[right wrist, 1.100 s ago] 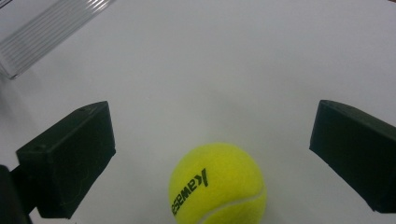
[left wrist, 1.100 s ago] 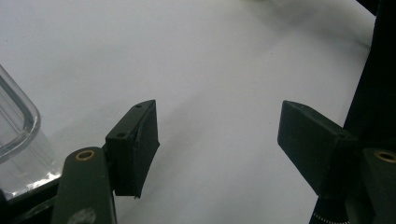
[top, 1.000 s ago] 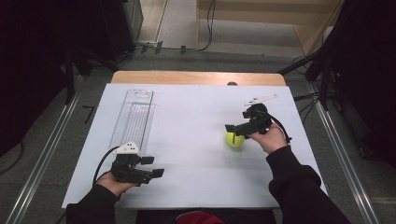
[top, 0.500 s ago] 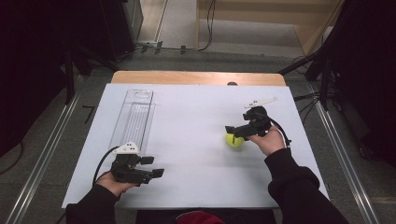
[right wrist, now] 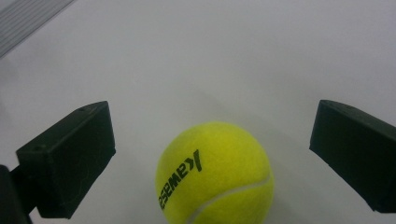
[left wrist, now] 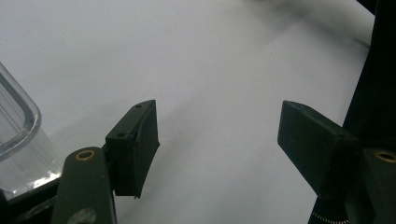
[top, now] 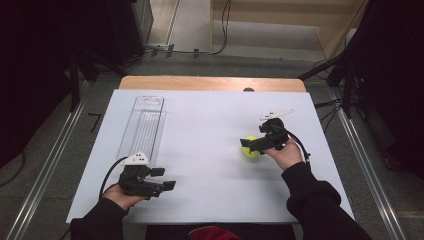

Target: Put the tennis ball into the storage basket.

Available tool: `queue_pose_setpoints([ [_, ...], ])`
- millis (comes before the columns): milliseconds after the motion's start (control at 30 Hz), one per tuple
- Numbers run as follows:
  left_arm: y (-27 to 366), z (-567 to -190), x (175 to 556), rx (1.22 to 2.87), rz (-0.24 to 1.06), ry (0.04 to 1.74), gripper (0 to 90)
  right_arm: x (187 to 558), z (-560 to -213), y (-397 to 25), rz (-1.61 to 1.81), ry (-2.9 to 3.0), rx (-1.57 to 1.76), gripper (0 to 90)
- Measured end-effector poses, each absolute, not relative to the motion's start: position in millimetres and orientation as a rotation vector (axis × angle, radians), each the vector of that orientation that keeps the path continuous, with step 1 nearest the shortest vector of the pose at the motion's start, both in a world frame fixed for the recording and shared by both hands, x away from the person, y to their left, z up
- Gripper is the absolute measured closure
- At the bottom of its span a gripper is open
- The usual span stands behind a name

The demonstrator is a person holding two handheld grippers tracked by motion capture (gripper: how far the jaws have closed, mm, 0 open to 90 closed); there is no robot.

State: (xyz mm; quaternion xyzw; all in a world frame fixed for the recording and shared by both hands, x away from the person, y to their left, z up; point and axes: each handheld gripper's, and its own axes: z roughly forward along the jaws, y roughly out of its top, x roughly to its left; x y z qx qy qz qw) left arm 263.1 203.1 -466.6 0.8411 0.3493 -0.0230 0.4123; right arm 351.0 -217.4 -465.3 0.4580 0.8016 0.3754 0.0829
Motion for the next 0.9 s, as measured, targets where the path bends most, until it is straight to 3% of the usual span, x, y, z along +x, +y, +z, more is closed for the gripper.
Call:
queue_pose_setpoints([
  [900, 203.1, -466.9, 263.4, 2.119, -0.062, 0.879, 29.7, 349.5, -494.0, -216.9, 1.074, 2.424, 1.441, 0.0],
])
